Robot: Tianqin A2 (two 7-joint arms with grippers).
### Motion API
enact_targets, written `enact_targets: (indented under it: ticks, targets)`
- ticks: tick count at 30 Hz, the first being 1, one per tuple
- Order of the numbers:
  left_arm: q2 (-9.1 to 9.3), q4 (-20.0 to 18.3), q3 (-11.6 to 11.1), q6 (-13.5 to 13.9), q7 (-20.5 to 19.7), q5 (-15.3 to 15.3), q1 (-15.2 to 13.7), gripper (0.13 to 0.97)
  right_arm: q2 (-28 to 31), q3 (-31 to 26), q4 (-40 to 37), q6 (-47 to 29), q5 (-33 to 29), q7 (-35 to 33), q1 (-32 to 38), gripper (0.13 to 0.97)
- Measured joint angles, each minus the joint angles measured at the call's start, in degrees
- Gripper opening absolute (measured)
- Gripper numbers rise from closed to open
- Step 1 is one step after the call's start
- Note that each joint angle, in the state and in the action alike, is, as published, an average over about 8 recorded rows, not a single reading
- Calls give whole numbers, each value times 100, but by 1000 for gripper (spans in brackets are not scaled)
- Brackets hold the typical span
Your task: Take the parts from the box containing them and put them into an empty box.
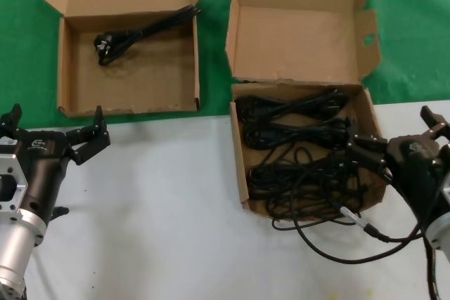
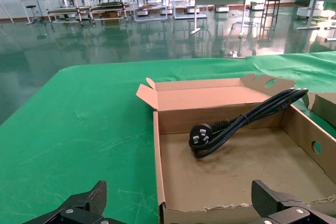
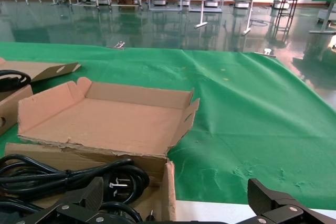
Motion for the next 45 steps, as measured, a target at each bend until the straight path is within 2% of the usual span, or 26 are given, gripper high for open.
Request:
enact_targets:
  ticks: [45]
  targets:
    - [0, 0, 0, 0, 0, 0, 0, 966, 0, 0, 0, 0, 0, 0, 0, 966]
